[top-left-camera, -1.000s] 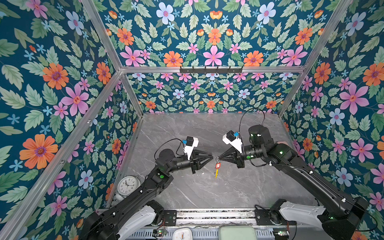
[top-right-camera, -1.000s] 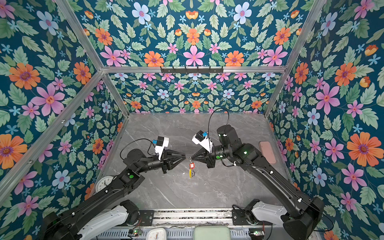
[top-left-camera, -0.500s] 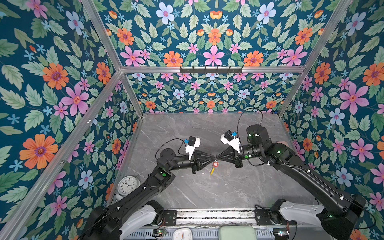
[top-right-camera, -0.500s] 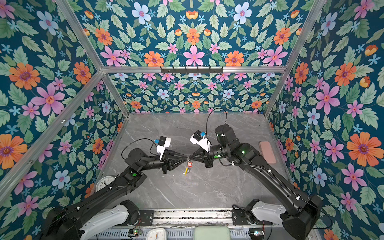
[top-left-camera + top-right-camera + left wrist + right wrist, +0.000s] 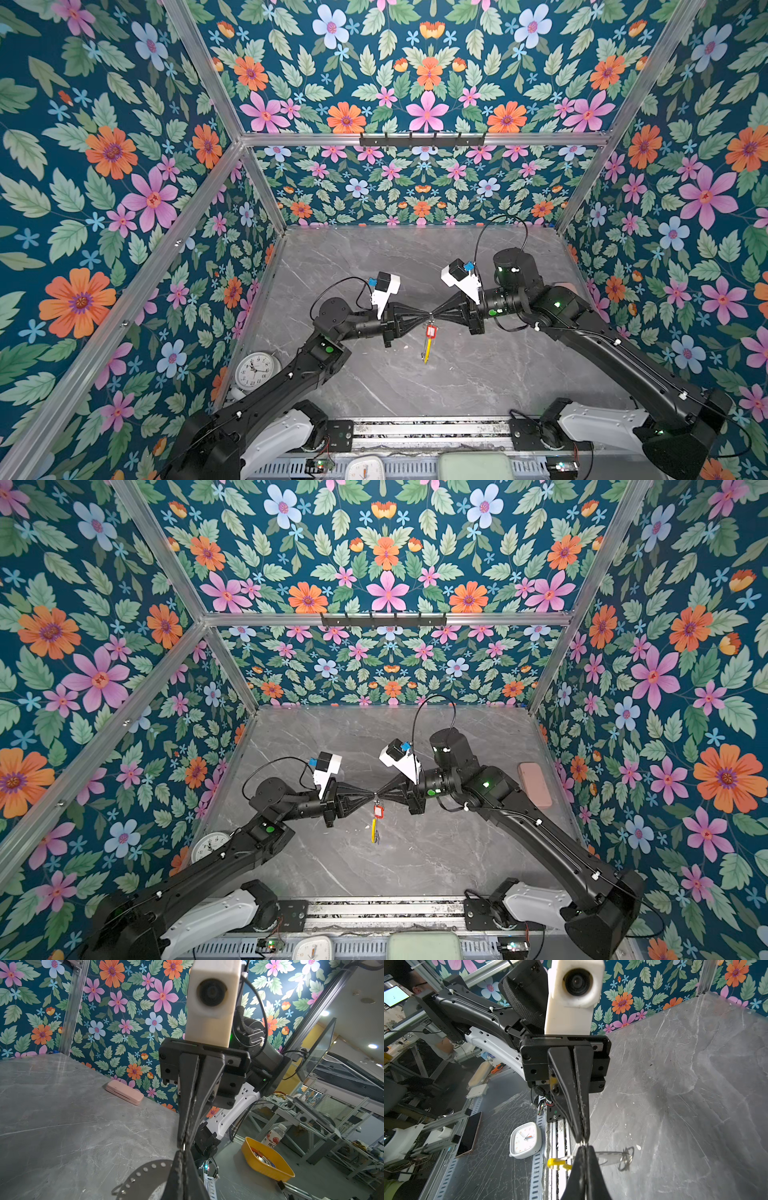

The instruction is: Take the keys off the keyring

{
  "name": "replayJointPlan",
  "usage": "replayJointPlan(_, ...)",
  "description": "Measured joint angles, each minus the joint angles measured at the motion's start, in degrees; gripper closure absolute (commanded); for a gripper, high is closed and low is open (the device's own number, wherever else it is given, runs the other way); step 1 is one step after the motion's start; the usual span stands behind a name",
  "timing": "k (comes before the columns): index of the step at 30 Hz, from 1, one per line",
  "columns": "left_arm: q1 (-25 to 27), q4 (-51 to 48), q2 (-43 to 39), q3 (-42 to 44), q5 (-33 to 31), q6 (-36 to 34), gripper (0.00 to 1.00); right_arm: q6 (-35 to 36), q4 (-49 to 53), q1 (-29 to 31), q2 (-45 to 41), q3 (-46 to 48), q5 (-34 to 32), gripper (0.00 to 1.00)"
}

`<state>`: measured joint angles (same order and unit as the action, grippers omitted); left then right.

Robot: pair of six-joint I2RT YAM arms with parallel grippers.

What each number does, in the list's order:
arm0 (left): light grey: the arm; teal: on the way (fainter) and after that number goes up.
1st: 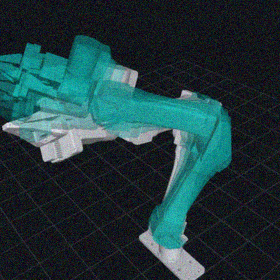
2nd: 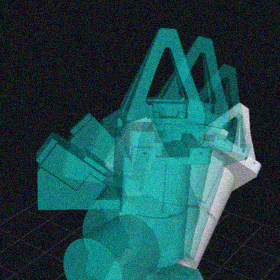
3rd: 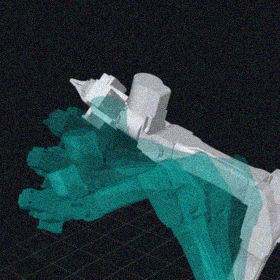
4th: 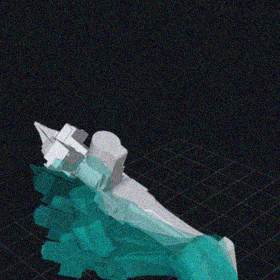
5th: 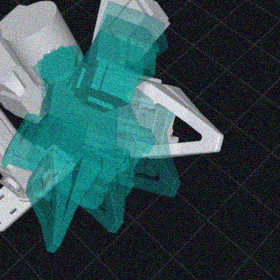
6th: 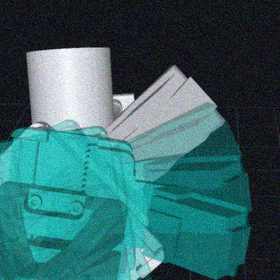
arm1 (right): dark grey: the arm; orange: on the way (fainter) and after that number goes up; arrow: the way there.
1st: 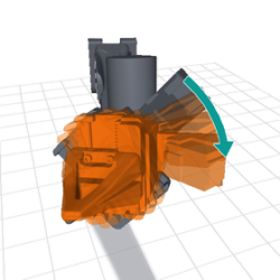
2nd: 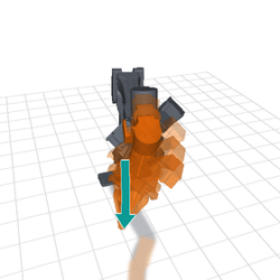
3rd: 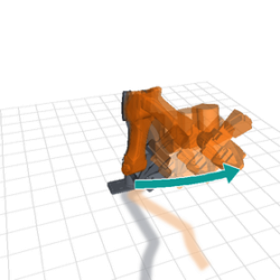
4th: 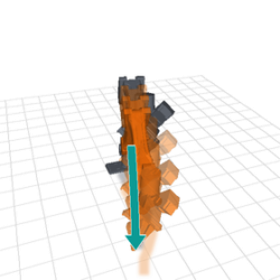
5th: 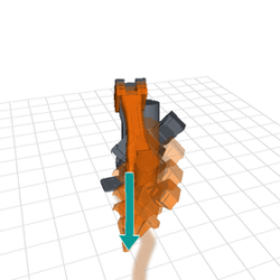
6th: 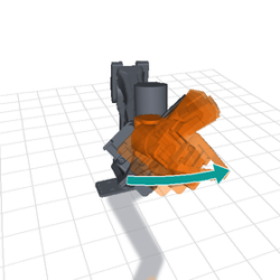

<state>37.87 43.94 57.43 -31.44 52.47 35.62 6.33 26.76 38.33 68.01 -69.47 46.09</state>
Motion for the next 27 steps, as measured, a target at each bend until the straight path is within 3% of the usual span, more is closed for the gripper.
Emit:
replayJointPlan(3, 0.0, 1.0, 0.2, 0.1, 0.0, 0.5, 1.00, -0.2, -0.2, 0.0, 0.0, 0.0, 0.0, 1.00)
replayJointPlan(7, 0.1, 3.1, 0.3, 0.7, -0.8, 1.9, 1.00, -2.4, -3.3, 0.1, -1.2, 1.8, -0.6, 0.66)
replayJointPlan(10, 0.3, 5.7, 0.1, 1.7, -2.3, 3.2, 1.00, -5.5, -9.9, 0.1, -3.7, 6.2, -1.9, 0.58)
replayJointPlan(18, 0.3, 14.3, 0.1, 3.7, -7.4, 5.5, 1.00, -21.2, -36.3, 0.1, -11.4, 22.4, -9.3, 0.58)
replayJointPlan(27, 0.4, 22.9, 1.9, 5.3, -11.1, 8.4, 1.00, -32.0, -54.1, 0.1, -9.7, 25.2, -8.7, 0.65)
